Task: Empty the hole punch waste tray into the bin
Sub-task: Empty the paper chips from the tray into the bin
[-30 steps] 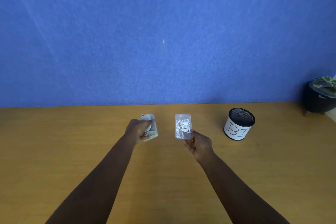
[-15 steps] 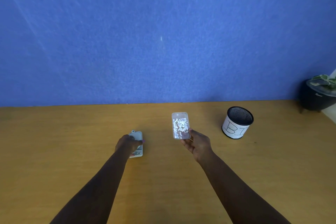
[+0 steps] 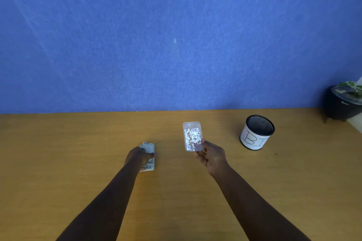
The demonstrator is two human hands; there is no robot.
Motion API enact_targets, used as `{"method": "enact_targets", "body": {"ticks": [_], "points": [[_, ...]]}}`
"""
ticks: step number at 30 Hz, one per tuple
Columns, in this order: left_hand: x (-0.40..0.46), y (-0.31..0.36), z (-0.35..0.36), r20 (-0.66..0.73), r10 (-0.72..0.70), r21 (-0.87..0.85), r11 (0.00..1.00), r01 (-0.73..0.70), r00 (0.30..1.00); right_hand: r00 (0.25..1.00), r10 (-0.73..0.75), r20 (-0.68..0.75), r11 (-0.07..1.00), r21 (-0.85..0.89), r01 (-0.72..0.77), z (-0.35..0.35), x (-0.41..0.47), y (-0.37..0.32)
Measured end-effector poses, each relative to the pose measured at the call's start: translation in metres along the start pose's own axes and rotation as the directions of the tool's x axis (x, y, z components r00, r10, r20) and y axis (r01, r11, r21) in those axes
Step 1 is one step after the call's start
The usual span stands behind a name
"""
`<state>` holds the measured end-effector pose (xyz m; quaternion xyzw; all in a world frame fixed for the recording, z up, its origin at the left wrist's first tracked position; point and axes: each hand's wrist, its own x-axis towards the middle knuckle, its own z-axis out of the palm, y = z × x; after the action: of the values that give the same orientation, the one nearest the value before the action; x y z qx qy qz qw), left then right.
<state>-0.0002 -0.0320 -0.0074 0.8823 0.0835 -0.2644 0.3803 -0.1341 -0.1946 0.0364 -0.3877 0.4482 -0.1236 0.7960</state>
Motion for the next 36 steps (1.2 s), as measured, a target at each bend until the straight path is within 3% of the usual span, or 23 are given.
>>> {"method": "enact_targets", "body": {"ticks": [9,13,16,18,19,21,23,26,31,36], "points": [[0.003,0.000,-0.003,0.025,-0.036,0.086,0.996,0.034,0.999,1.000,-0.017,0.004,1.000,-0.018,0.017,0.002,-0.003,-0.002],[-0.007,0.003,-0.006,-0.072,-0.059,0.313,0.946,0.079,0.996,0.999,-0.032,0.012,0.999,-0.022,0.032,0.001,-0.006,-0.004],[-0.016,0.010,-0.007,-0.259,0.091,0.415,0.909,0.026,0.961,0.999,-0.035,0.027,0.998,-0.060,0.037,0.000,-0.009,-0.007],[-0.021,0.023,-0.006,-0.315,0.170,0.284,0.956,-0.078,0.934,0.998,-0.031,0.046,0.995,-0.096,0.035,0.000,-0.012,-0.009],[-0.023,0.032,-0.006,-0.281,0.156,0.117,0.985,-0.128,0.947,0.998,-0.026,0.057,0.993,-0.116,0.032,0.001,-0.013,-0.010],[-0.029,0.048,-0.003,-0.059,0.104,-0.318,0.941,-0.117,0.993,0.997,-0.015,0.082,0.985,-0.167,0.029,0.001,-0.017,-0.013],[-0.043,0.060,-0.001,0.191,0.117,-0.498,0.867,-0.007,0.974,0.994,-0.011,0.105,0.978,-0.205,0.033,0.002,-0.020,-0.015],[-0.057,0.071,0.004,0.282,0.173,-0.523,0.852,0.000,0.944,0.992,-0.018,0.123,0.970,-0.240,0.047,0.000,-0.024,-0.020],[-0.066,0.078,0.011,0.236,0.211,-0.553,0.832,-0.048,0.949,0.990,-0.011,0.141,0.944,-0.324,0.057,-0.006,-0.028,-0.027],[-0.068,0.084,0.017,0.156,0.247,-0.610,0.786,-0.104,0.956,0.986,-0.002,0.166,0.976,-0.214,0.038,-0.013,-0.029,-0.032]]}}
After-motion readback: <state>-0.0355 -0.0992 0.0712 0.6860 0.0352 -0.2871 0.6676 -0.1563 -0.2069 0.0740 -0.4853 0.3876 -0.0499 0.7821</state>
